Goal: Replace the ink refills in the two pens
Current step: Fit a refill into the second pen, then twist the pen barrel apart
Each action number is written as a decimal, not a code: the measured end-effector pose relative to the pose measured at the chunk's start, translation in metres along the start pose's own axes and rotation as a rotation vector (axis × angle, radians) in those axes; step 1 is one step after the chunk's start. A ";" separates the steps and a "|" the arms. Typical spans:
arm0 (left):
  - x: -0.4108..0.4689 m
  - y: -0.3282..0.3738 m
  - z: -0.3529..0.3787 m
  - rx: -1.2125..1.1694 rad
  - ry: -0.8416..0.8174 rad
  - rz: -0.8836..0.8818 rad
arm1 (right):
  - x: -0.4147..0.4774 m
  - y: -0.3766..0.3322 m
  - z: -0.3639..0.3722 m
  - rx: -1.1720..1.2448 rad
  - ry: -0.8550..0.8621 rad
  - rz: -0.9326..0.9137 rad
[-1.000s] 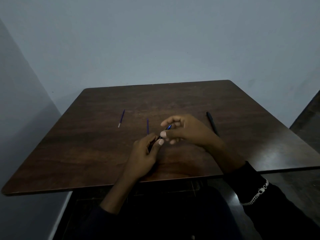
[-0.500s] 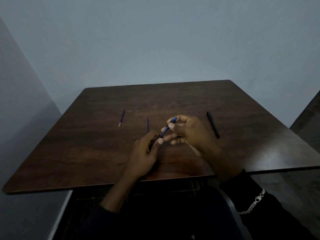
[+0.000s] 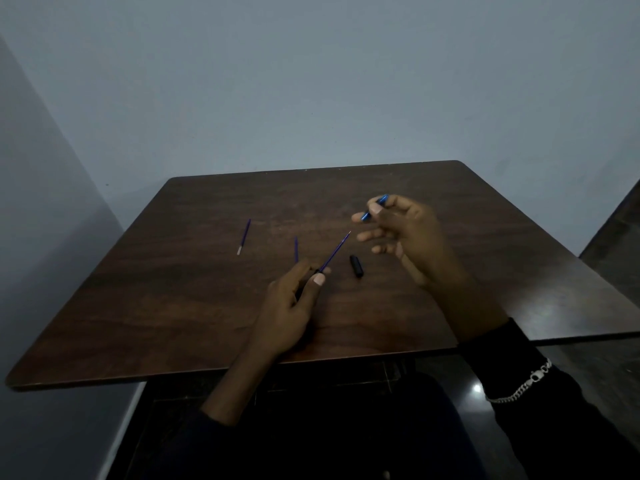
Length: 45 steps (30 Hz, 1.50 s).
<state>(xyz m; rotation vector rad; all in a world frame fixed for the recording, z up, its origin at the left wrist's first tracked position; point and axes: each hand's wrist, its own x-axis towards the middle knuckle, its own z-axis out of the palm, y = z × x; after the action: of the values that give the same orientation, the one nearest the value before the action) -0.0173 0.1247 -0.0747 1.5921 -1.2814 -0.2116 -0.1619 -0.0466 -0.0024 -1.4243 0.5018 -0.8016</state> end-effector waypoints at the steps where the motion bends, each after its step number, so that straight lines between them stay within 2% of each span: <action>1: 0.000 -0.001 0.000 -0.009 0.006 -0.007 | 0.003 -0.002 -0.006 -0.003 0.025 -0.003; 4: 0.000 -0.004 0.000 -0.018 0.023 -0.001 | 0.009 -0.005 -0.025 -0.091 0.099 0.016; 12: 0.003 -0.015 0.002 -0.092 0.060 -0.063 | 0.023 0.024 -0.048 -0.622 0.210 0.264; 17: 0.006 -0.020 0.002 -0.158 0.093 -0.090 | 0.030 0.053 -0.035 -0.714 0.210 0.379; 21: 0.006 -0.021 0.002 -0.180 0.092 -0.107 | 0.035 0.061 -0.026 -0.855 0.202 0.382; 30: 0.006 -0.020 0.003 -0.203 0.092 -0.124 | 0.043 0.064 -0.015 -0.930 0.157 0.389; 40: 0.007 -0.018 0.001 -0.233 0.083 -0.114 | 0.041 0.064 -0.015 -0.784 0.214 0.370; 43: 0.007 -0.020 0.002 -0.242 0.088 -0.120 | 0.030 0.055 -0.011 -0.839 0.227 0.192; 45: 0.007 -0.020 0.002 -0.250 0.090 -0.124 | 0.019 0.040 -0.002 -0.715 0.163 0.066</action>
<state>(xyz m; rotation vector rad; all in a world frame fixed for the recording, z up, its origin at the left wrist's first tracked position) -0.0033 0.1155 -0.0887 1.4501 -1.0443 -0.3594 -0.1432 -0.0633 -0.0394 -1.9871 1.0256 -0.7169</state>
